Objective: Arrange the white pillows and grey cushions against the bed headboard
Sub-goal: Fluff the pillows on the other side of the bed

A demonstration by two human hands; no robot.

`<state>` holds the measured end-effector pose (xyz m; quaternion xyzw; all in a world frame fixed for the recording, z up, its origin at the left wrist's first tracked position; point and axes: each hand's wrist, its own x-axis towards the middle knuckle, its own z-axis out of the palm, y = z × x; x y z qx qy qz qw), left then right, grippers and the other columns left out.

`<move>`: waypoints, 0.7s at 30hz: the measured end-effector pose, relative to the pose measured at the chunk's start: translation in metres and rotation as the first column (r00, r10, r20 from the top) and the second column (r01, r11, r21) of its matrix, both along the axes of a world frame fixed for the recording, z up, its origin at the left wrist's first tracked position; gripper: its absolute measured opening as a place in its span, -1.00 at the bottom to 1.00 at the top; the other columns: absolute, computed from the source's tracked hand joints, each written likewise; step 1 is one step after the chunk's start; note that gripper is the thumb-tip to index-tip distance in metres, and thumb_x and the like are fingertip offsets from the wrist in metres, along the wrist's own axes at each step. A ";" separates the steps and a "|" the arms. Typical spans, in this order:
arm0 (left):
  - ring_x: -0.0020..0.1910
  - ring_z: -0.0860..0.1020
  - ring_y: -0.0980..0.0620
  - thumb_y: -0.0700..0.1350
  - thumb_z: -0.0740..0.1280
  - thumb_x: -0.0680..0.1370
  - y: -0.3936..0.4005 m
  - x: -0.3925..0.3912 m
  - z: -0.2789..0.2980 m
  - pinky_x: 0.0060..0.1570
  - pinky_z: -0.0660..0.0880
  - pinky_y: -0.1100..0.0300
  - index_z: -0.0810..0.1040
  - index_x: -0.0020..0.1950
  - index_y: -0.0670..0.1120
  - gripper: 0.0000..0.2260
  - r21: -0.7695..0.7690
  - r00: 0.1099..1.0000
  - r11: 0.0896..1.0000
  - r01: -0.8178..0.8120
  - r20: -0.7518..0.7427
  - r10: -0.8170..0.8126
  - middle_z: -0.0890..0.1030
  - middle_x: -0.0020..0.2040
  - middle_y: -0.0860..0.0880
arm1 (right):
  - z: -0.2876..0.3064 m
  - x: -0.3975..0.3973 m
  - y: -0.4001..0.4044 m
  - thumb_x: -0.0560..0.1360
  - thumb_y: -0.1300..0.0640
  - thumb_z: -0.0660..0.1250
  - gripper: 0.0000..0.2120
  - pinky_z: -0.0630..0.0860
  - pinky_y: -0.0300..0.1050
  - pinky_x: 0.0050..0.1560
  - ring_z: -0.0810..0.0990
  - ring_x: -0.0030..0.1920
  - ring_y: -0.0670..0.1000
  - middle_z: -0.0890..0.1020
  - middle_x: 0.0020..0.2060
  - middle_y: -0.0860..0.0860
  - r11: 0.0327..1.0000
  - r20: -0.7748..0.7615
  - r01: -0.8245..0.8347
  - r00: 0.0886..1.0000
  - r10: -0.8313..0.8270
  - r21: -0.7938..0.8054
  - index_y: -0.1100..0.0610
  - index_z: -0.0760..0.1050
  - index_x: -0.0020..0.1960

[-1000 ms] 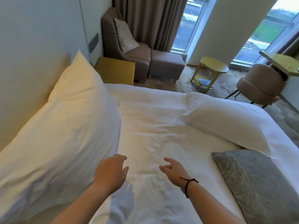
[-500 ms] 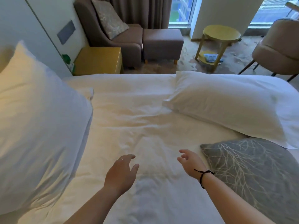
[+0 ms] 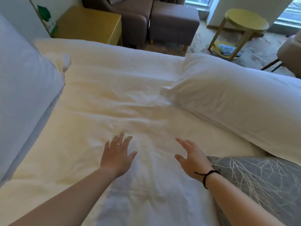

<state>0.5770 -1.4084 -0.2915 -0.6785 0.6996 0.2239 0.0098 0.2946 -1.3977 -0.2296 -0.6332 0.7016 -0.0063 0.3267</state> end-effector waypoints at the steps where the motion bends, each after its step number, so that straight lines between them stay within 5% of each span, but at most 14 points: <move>1: 0.58 -0.12 -0.02 0.32 0.00 0.58 -0.015 -0.006 -0.017 0.52 -0.11 -0.09 -0.02 0.57 0.19 -0.42 -0.013 1.000 1.000 0.007 0.010 -0.007 -0.11 0.62 0.03 | -0.006 -0.003 -0.015 0.53 -0.13 0.28 -0.36 0.24 0.04 0.44 0.18 0.50 0.07 0.19 0.53 0.03 0.999 -0.055 -0.036 0.998 0.035 -0.011 -0.31 0.03 0.50; 9: 0.58 -0.12 -0.01 0.39 -0.08 0.54 -0.056 -0.022 -0.130 0.51 -0.14 -0.14 -0.03 0.57 0.25 -0.39 -0.310 0.997 0.951 -0.004 0.074 0.028 -0.03 0.61 0.10 | -0.044 -0.004 -0.186 0.47 -0.11 0.35 -0.17 -0.03 0.17 0.52 0.00 0.55 0.17 -0.04 0.57 0.15 0.918 -0.448 -0.232 0.892 0.068 -0.322 -0.14 -0.09 0.55; 14: 0.59 -0.08 -0.04 0.37 -0.01 0.54 -0.060 -0.021 -0.156 0.50 -0.14 -0.15 0.02 0.58 0.23 -0.37 -0.408 0.998 0.913 -0.007 0.051 0.030 0.02 0.61 0.08 | -0.068 -0.002 -0.258 0.41 0.10 0.38 -0.07 -0.17 0.21 0.51 -0.06 0.56 0.14 -0.01 0.56 0.14 0.896 -0.648 -0.285 0.762 -0.004 -0.340 -0.05 -0.15 0.56; 18: 0.59 -0.06 -0.04 0.36 0.03 0.52 -0.060 -0.021 -0.162 0.51 -0.13 -0.15 0.05 0.58 0.22 -0.36 -0.443 0.999 0.897 -0.007 0.045 0.030 0.03 0.61 0.08 | -0.082 -0.006 -0.276 0.51 0.10 0.25 -0.59 0.18 0.13 0.42 0.48 0.26 0.19 0.56 0.19 0.19 0.842 -0.653 -0.250 0.742 -0.152 -0.479 0.10 0.35 0.35; 21: 0.59 -0.05 -0.05 0.36 0.03 0.52 -0.060 -0.021 -0.161 0.51 -0.12 -0.16 0.06 0.58 0.21 -0.36 -0.442 0.999 0.897 -0.008 0.031 0.024 0.04 0.61 0.07 | -0.078 0.000 -0.278 0.52 0.06 0.31 -0.80 0.41 -0.02 0.02 0.58 0.05 0.25 0.64 -0.01 0.20 0.871 -0.533 -0.084 0.818 -0.217 -0.484 0.07 0.58 0.11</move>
